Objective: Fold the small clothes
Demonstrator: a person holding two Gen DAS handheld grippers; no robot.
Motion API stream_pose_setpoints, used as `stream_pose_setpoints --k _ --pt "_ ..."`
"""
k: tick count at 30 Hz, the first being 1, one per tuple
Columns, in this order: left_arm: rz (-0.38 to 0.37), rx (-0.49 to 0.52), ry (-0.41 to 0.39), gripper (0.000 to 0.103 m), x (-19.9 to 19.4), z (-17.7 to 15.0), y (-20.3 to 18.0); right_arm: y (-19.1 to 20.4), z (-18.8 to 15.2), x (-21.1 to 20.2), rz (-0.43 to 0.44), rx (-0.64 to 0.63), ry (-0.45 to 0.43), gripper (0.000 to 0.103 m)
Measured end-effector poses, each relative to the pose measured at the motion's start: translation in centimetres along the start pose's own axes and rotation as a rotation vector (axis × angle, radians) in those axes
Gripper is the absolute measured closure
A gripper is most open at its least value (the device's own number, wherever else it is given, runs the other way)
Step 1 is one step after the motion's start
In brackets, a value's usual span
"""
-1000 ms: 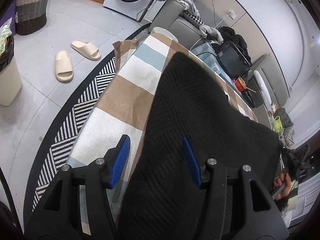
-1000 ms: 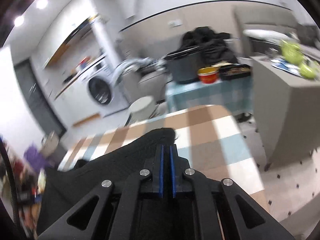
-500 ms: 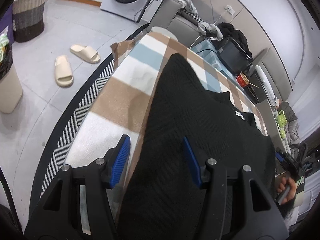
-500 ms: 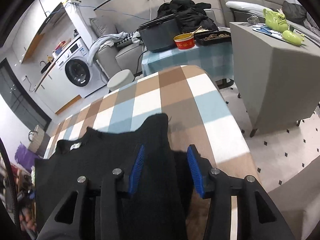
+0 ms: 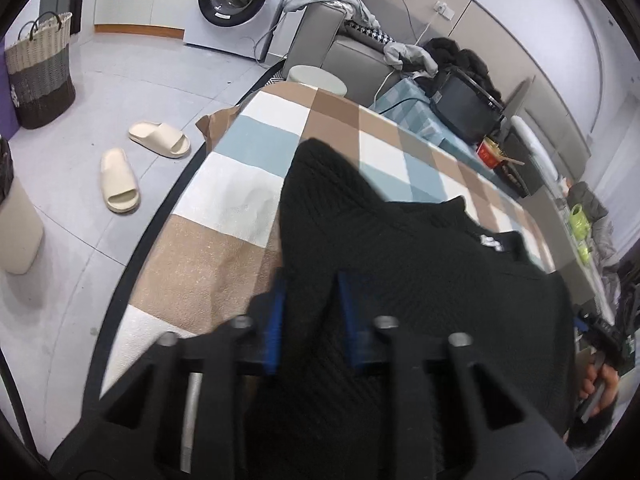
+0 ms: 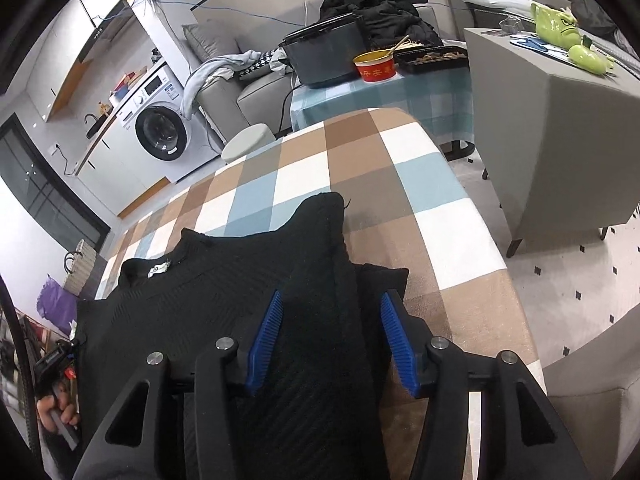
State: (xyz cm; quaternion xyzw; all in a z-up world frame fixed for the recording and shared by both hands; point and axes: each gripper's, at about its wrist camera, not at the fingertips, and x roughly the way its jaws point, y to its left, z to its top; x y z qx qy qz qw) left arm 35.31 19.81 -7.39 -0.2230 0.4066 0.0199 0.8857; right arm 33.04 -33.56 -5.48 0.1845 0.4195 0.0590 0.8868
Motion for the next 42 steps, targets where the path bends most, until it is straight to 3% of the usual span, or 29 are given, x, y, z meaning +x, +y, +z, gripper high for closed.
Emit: stream_pose_setpoints --k 2,7,13,17,19,20,21,23,28,33,36,39,40,41,42 --pt "-0.007 0.021 -0.061 0.098 -0.8 0.1 -0.4 0.0 0.0 0.0 -0.001 -0.004 -0.005 0.05" --pt "-0.032 0.03 -0.177 0.099 -3.2 1.3 -0.9 -0.2 0.7 0.1 -0.012 0.0 -0.016 0.05" --pt "0.009 -0.057 -0.055 0.098 0.4 1.3 1.1 0.4 1.6 1.0 0.002 -0.009 -0.02 0.05" --pt "0.003 -0.062 -0.054 0.098 0.8 0.9 1.4 0.8 2.3 2.4 -0.009 -0.026 -0.017 0.051" --pt "0.006 -0.057 -0.052 0.098 1.0 0.8 1.5 0.7 2.6 3.3 -0.018 -0.015 -0.006 0.061" --pt "0.006 -0.058 -0.051 0.098 1.1 0.7 1.5 0.6 2.7 3.6 -0.015 -0.011 -0.006 0.085" --pt "0.004 -0.058 -0.049 0.098 1.3 0.7 1.6 0.6 2.8 3.8 0.001 -0.013 -0.004 0.095" --pt "-0.007 -0.06 -0.06 0.098 1.0 0.8 1.6 0.8 2.9 3.0 0.036 -0.016 -0.052 0.097" --pt "-0.041 -0.015 -0.135 0.098 -1.4 0.8 0.7 2.1 3.1 -2.1 0.154 -0.092 -0.247 0.098" --pt "-0.055 -0.006 -0.211 0.098 -3.4 1.5 0.1 3.5 4.1 -4.4 0.134 -0.127 -0.342 0.098" --pt "-0.02 -0.035 -0.197 0.098 -2.2 2.3 0.6 3.9 5.0 -3.0 0.068 -0.126 -0.333 0.098" --pt "0.055 -0.083 -0.124 0.098 -0.3 2.3 1.6 3.6 5.3 0.0 0.012 -0.103 -0.227 0.095" --pt "0.061 -0.096 -0.115 0.095 0.0 2.1 1.9 3.5 5.2 1.0 -0.035 -0.099 -0.18 0.091" --pt "0.057 -0.109 -0.098 0.093 0.0 1.8 2.3 3.3 5.1 1.7 -0.061 -0.09 -0.144 0.079" --pt "0.053 -0.119 -0.089 0.084 -0.1 1.6 2.6 2.9 4.7 2.2 -0.075 -0.076 -0.096 0.066"
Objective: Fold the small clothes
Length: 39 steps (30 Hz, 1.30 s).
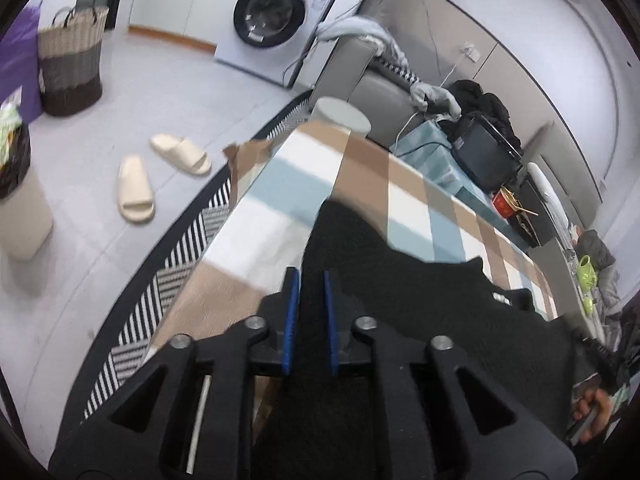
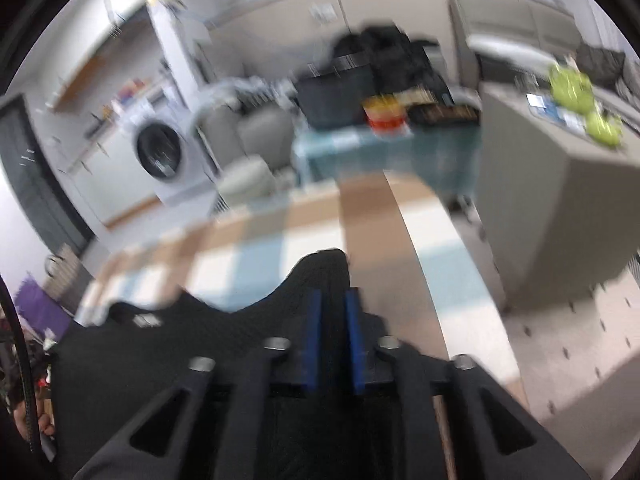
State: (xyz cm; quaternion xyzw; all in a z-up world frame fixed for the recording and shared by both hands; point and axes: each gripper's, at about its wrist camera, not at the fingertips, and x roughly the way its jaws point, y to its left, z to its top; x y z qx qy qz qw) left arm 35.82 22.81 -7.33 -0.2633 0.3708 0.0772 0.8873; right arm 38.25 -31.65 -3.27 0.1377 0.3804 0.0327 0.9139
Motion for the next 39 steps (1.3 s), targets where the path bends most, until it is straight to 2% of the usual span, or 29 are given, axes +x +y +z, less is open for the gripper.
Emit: stream_pose_setpoints --k 1,3,4,6,9,12,14,15,16,17,18,19,21,25,30,32,33,35,37,39 --pt "0.001 -0.013 0.009 0.071 -0.4 -0.2 0.4 -0.4 -0.6 0.0 0.008 0.016 0.027 0.063" --pt "0.008 -0.031 0.028 0.057 -1.2 -0.6 1.0 -0.8 -1.8 -0.9 0.019 0.007 0.049 0.058" --pt "0.0 -0.034 0.036 0.054 -1.8 -1.0 1.4 -0.9 -2.5 -1.3 0.016 -0.005 0.061 0.058" --pt "-0.001 -0.018 0.067 0.053 -2.9 -2.1 1.8 -1.6 -4.2 -2.6 0.017 0.002 0.094 0.045" --pt "-0.018 0.021 0.129 0.053 -4.1 -4.4 1.6 -2.9 -7.3 -4.2 0.047 0.058 0.161 0.044" --pt "-0.005 0.087 0.159 0.053 -4.8 -6.5 0.8 -3.5 -10.4 -5.7 0.107 0.1 0.205 0.044" --pt "-0.006 0.114 0.175 0.053 -5.1 -7.7 0.3 -3.2 -11.6 -6.4 0.123 0.093 0.208 0.044" --pt "-0.004 0.125 0.162 0.053 -5.5 -8.3 0.0 -2.9 -12.1 -6.7 0.129 0.08 0.209 0.045" --pt "-0.008 0.137 0.166 0.058 -5.7 -8.7 -0.3 -2.6 -12.4 -6.9 0.141 0.073 0.214 0.05" --pt "-0.018 0.143 0.174 0.064 -5.9 -9.1 -0.5 -2.4 -12.7 -7.0 0.148 0.065 0.211 0.068" --pt "-0.024 0.147 0.179 0.073 -5.9 -9.4 -0.6 -2.1 -12.8 -7.1 0.15 0.056 0.213 0.08" --pt "-0.028 0.161 0.182 0.08 -6.1 -9.7 -1.0 -1.8 -13.0 -6.9 0.138 0.038 0.223 0.082" --pt "-0.015 0.197 0.179 0.083 -6.4 -10.3 -1.8 -1.5 -12.9 -7.0 0.135 0.011 0.221 0.088" --pt "0.003 0.23 0.187 0.083 -7.7 -12.0 -2.3 -1.6 -13.8 -8.1 0.07 -0.029 0.248 0.089" --pt "0.025 0.238 0.163 0.076 -9.5 -13.2 -2.2 -1.9 -14.8 -9.9 0.013 -0.009 0.201 0.069" --pt "0.047 0.246 0.15 0.075 -10.8 -13.0 -2.2 -1.5 -14.6 -11.6 -0.018 -0.009 0.146 0.065" --pt "0.055 0.251 0.135 0.074 -11.5 -13.0 -2.4 -1.1 -14.6 -12.6 -0.029 -0.019 0.113 0.058" --pt "0.065 0.269 0.098 0.067 -13.1 -12.9 -2.9 0.3 -14.7 -14.4 -0.026 -0.057 0.061 0.05" --pt "0.063 0.296 0.041 0.05 -15.0 -13.4 -4.0 2.2 -15.1 -15.6 -0.006 -0.109 0.031 0.043" --pt "0.048 0.324 0.014 0.04 -16.2 -13.9 -5.2 4.6 -15.8 -15.8 0.02 -0.161 0.048 0.02"
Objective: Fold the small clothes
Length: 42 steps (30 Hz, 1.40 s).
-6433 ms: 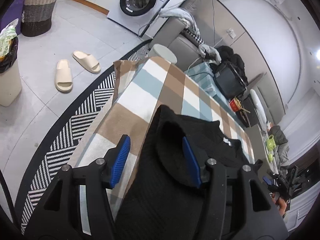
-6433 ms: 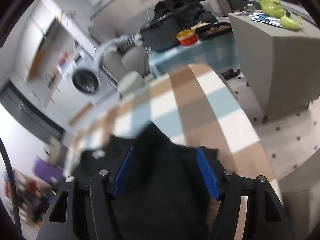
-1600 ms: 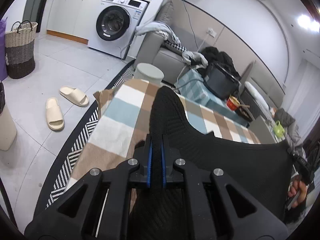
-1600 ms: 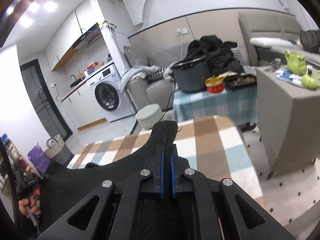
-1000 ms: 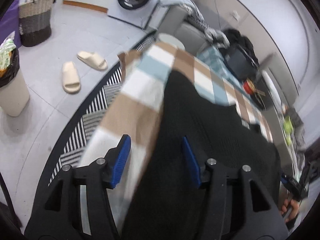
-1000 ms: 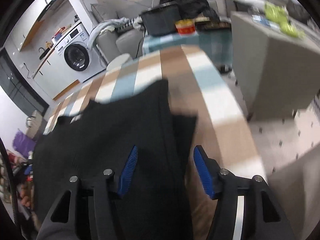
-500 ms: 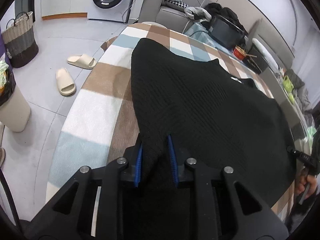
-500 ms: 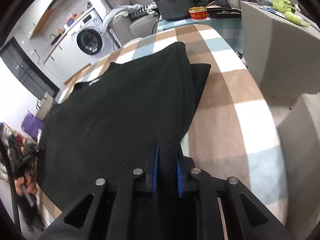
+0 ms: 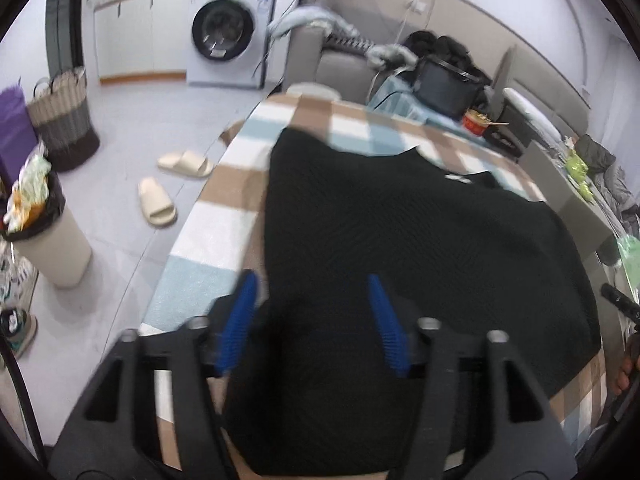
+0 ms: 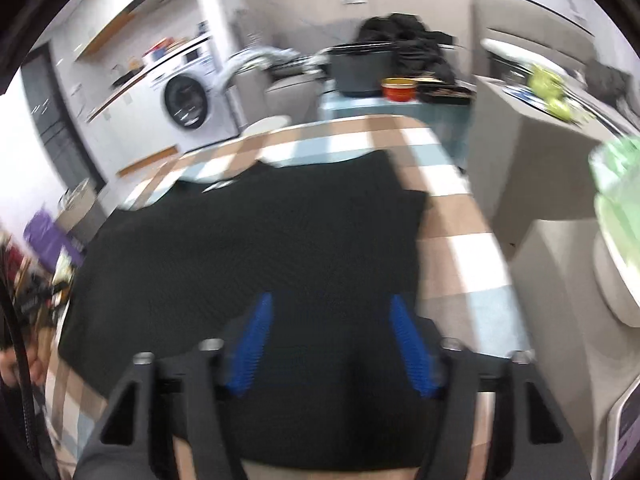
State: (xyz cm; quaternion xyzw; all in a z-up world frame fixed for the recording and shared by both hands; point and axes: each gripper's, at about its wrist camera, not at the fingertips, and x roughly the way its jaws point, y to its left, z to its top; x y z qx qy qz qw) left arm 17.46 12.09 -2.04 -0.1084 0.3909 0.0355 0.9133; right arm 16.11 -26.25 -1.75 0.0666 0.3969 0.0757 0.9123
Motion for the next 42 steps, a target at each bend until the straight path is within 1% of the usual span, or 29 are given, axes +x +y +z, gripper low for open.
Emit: stream_pose_setpoints --k 1,2,3,4,6,9,10,11,12,13,15,16,18,19,20,22,25,27,29,32,35,37,39,41,42 --pt "-0.015 0.029 -0.002 0.036 -0.6 -0.4 -1.0 1.2 -0.1 0.3 0.01 -0.019 0.018 0.018" --pt "-0.033 0.058 0.009 0.033 -0.8 -0.9 -2.3 2.5 -0.4 0.7 0.021 -0.051 0.04 0.018" --pt "-0.056 0.081 0.029 0.026 -0.6 -1.2 -3.7 3.4 -0.6 1.0 0.032 -0.082 0.059 0.018" --pt "-0.079 0.099 0.048 0.023 -0.4 -1.6 -4.7 4.5 -1.0 1.4 0.048 -0.118 0.077 0.017" --pt "-0.146 0.16 0.102 0.023 0.3 -3.1 -7.6 6.7 -1.8 2.5 0.072 -0.165 0.109 0.016" --pt "-0.165 0.226 0.163 0.023 1.1 -4.8 -10.9 9.2 -2.6 4.3 0.135 -0.197 0.157 0.015" --pt "-0.183 0.256 0.191 0.023 1.5 -5.4 -12.1 10.0 -3.0 4.8 0.152 -0.22 0.168 0.015" --pt "-0.189 0.279 0.215 0.022 2.0 -5.9 -12.8 10.4 -3.5 5.2 0.147 -0.235 0.177 0.012" --pt "-0.182 0.296 0.225 0.02 2.2 -6.3 -13.3 10.7 -4.0 5.6 0.127 -0.256 0.187 0.012" --pt "-0.161 0.328 0.21 0.019 2.0 -6.8 -13.8 10.9 -4.3 5.8 0.105 -0.28 0.19 0.012" --pt "-0.149 0.359 0.214 0.019 1.9 -7.2 -14.1 10.6 -4.7 6.1 0.041 -0.326 0.178 0.012" --pt "-0.156 0.352 0.214 0.019 1.7 -7.2 -13.8 10.0 -4.9 6.0 0.014 -0.329 0.174 0.012" --pt "-0.174 0.336 0.221 0.019 1.4 -7.1 -12.7 7.6 -5.1 5.5 -0.013 -0.28 0.158 0.012" --pt "-0.172 0.331 0.222 0.019 1.2 -7.1 -12.1 5.8 -5.2 5.2 -0.041 -0.243 0.158 0.012" --pt "-0.162 0.326 0.222 0.019 1.1 -7.0 -11.5 4.7 -5.2 4.8 -0.048 -0.219 0.148 0.012" --pt "-0.153 0.309 0.221 0.019 0.4 -7.0 -10.0 2.6 -5.3 3.9 -0.092 -0.186 0.141 0.012" --pt "-0.154 0.278 0.216 0.019 0.7 -6.4 -7.5 1.9 -5.3 3.4 -0.135 -0.17 0.148 0.012" --pt "-0.155 0.262 0.212 0.019 1.0 -6.1 -7.1 2.1 -5.0 3.1 -0.133 -0.142 0.145 0.012" --pt "-0.154 0.235 0.214 0.019 1.0 -5.8 -6.8 3.3 -4.6 3.2 -0.104 -0.139 0.135 0.012" --pt "-0.144 0.204 0.216 0.019 2.3 -4.6 -7.1 6.4 -3.5 4.4 -0.044 -0.16 0.13 0.012" --pt "-0.135 0.189 0.21 0.019 3.8 -2.9 -7.6 9.1 -2.5 6.5 0.011 -0.204 0.16 0.012" --pt "-0.131 0.205 0.207 0.019 5.1 -1.9 -8.0 10.9 -2.4 8.0 0.007 -0.271 0.177 0.012" --pt "-0.099 0.224 0.213 0.019 6.3 -1.4 -8.0 11.4 -2.3 8.7 -0.012 -0.319 0.168 0.011" --pt "-0.086 0.244 0.203 0.019 6.7 -1.1 -8.0 10.6 -2.0 8.5 -0.011 -0.328 0.173 0.011" --pt "-0.089 0.246 0.205 0.019 6.7 -1.0 -7.7 9.5 -1.8 8.5 -0.039 -0.319 0.168 0.01"
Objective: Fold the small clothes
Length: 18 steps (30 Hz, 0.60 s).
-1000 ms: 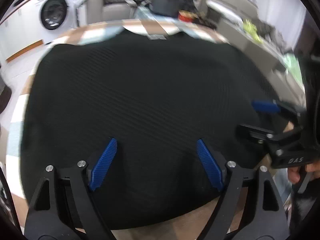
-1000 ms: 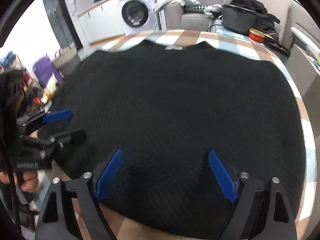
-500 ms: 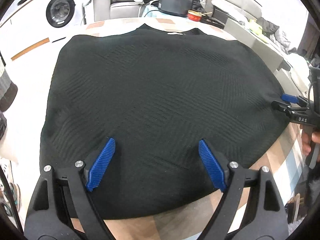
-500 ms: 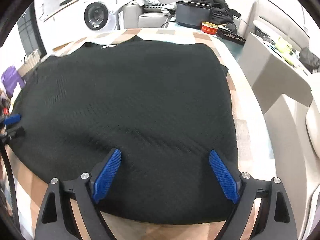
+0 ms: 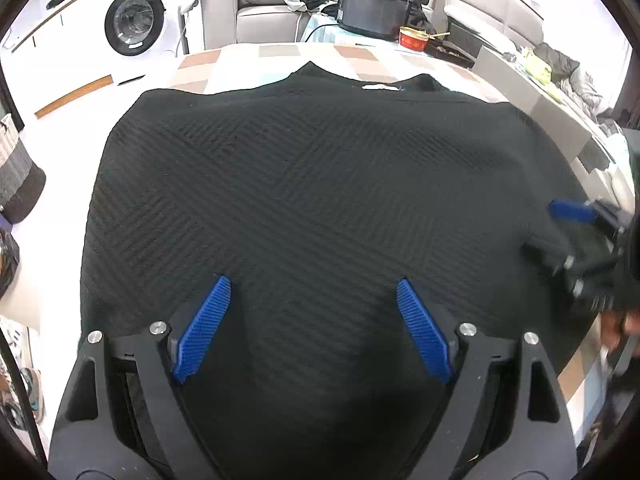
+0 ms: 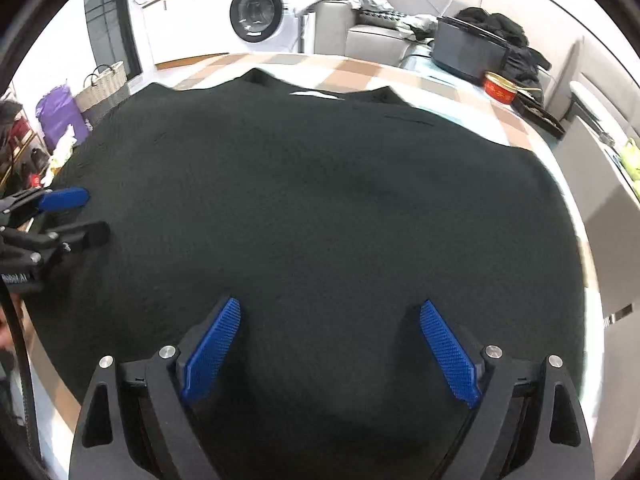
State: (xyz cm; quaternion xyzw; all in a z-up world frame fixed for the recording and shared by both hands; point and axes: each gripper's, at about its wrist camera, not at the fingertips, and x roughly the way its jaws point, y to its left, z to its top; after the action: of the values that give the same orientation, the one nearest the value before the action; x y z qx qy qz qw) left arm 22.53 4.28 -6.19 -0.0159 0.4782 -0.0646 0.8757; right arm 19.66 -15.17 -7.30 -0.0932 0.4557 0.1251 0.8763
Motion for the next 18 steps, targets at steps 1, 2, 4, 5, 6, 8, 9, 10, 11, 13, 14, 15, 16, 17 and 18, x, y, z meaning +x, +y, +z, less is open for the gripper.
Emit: stream_pose_setpoints --k 1,2,4,5,6,8,9,10,11,13,14,15,16,17,18 --pt "-0.002 -0.001 -0.002 0.019 0.0 0.0 0.3 -1.6 -0.3 -0.1 -0.045 0.031 0.0 0.009" --pt "-0.002 -0.003 -0.003 0.019 0.0 0.0 0.7 -3.1 -0.4 0.2 -0.057 0.064 0.0 0.005" --pt "-0.002 0.0 0.002 0.019 -0.1 0.0 1.3 -6.0 -1.1 0.1 -0.024 0.16 -0.003 0.005" --pt "-0.012 -0.001 0.006 0.019 -0.1 0.2 1.3 -6.8 -1.3 -0.1 -0.051 0.181 0.0 0.006" --pt "-0.024 -0.011 0.01 0.019 0.0 0.6 1.5 -7.0 -1.2 -0.4 -0.061 0.175 0.0 0.006" --pt "-0.04 -0.043 0.012 0.019 0.2 1.6 1.9 -6.7 -0.6 -0.7 -0.092 0.168 0.005 0.006" --pt "-0.042 -0.054 0.01 0.019 0.4 2.4 2.0 -6.3 -0.2 -1.0 -0.094 0.162 -0.003 0.006" --pt "-0.039 -0.058 0.005 0.019 0.7 3.0 1.9 -5.8 0.4 -1.1 -0.083 0.152 -0.017 0.006" --pt "-0.033 -0.06 -0.005 0.019 0.9 3.7 1.9 -5.3 1.2 -1.2 -0.069 0.142 -0.032 0.006" --pt "-0.019 -0.068 -0.028 0.019 1.7 5.7 1.7 -4.2 2.9 -0.9 -0.042 0.131 -0.052 0.006" --pt "-0.016 -0.066 -0.03 0.019 1.9 6.3 1.4 -3.8 3.6 -0.7 -0.021 0.127 -0.057 0.006" --pt "-0.018 -0.055 -0.036 0.019 2.3 7.2 1.1 -3.4 4.5 -0.1 0.005 0.127 -0.063 0.006" --pt "-0.021 -0.039 -0.051 0.019 2.7 8.2 0.8 -3.1 5.0 0.1 0.014 0.132 -0.063 0.006" --pt "-0.017 -0.026 -0.074 0.019 3.1 9.2 0.5 -3.0 6.0 1.1 0.022 0.147 -0.053 0.006" --pt "-0.014 -0.021 -0.084 0.019 3.8 10.0 0.2 -3.0 6.8 2.1 0.033 0.166 -0.05 0.006"
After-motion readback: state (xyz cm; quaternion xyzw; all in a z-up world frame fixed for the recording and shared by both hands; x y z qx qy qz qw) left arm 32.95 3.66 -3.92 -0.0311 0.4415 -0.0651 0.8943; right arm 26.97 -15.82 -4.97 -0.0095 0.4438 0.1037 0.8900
